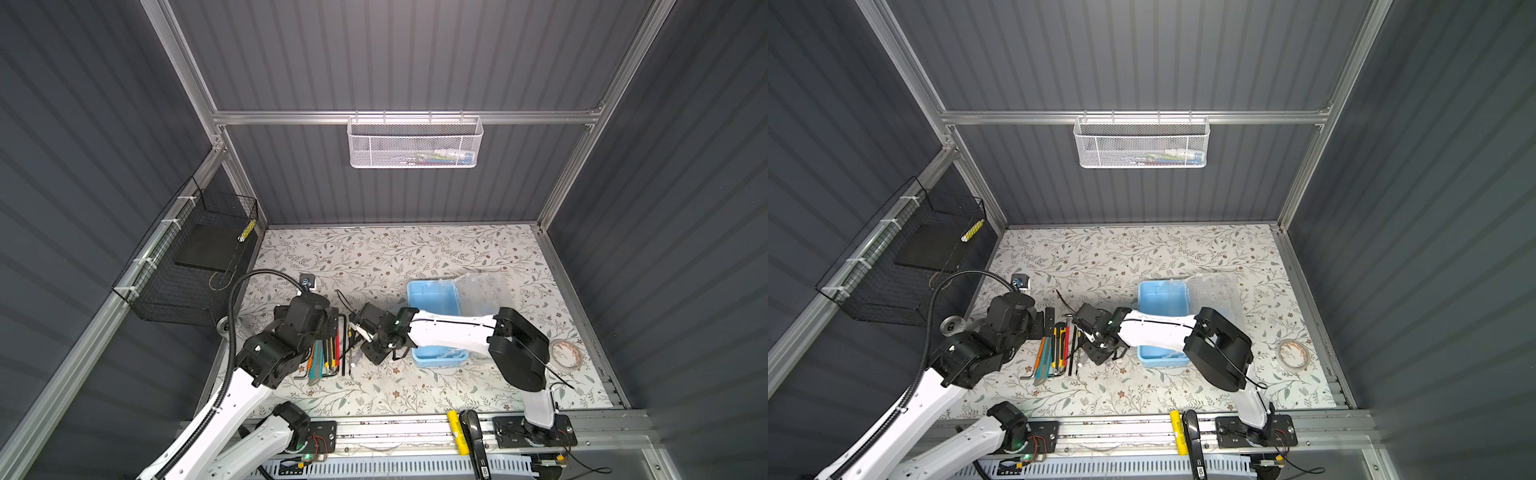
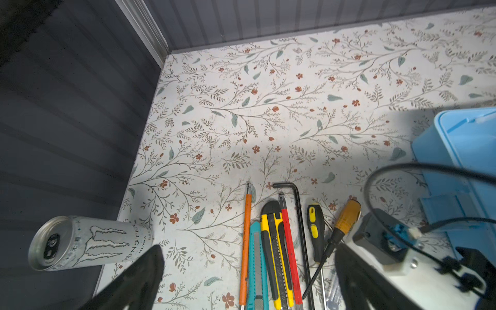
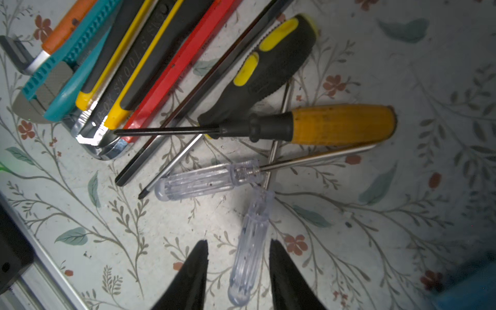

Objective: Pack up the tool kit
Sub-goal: 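Grasp the clear-handled screwdriver with the right gripper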

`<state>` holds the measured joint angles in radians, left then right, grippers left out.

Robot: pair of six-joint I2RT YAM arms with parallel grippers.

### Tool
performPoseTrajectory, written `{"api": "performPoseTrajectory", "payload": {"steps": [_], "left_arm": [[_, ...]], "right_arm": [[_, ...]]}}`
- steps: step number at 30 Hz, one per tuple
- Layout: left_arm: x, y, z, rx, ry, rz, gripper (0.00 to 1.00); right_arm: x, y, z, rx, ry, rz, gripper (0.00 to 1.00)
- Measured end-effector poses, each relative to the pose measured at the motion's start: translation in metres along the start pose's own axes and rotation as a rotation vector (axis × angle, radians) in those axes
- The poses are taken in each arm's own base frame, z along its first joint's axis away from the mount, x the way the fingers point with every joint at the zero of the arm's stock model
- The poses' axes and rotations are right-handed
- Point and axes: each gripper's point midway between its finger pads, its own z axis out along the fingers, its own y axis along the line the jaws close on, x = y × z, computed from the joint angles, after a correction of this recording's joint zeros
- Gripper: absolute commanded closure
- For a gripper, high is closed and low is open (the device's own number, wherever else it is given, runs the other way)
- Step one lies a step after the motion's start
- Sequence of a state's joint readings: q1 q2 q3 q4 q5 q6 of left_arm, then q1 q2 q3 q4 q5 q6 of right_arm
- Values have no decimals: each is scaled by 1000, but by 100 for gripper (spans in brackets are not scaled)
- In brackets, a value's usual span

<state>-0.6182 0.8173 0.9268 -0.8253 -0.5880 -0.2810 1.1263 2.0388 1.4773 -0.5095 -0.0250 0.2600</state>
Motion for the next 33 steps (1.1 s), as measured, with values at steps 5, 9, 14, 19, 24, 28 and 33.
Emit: {"api": "performPoseTrajectory", "payload": {"steps": [5, 9, 14, 19, 24, 28, 33], "left_arm": [[1, 0, -1, 9, -3, -1, 0], [-2, 3, -8, 17, -31, -19, 1], [-3, 4, -10, 20, -41, -25, 1], [-3, 4, -10, 20, -42, -23, 0], [-3, 5, -11, 21, -45, -24, 0], [-3, 5, -11, 20, -44, -20, 1], [-3, 4, -9, 18, -37, -16, 1]], "right_arm": [[7, -2, 11, 26, 39, -1, 59], [7, -8, 14, 63, 54, 6, 60], [7, -12, 16, 94, 71, 17, 60], [14, -14, 22, 107, 111, 23, 66], [17, -15, 21, 113, 124, 43, 80], [17, -16, 20, 115, 125, 52, 85], [20, -17, 18, 119, 129, 65, 95]]}}
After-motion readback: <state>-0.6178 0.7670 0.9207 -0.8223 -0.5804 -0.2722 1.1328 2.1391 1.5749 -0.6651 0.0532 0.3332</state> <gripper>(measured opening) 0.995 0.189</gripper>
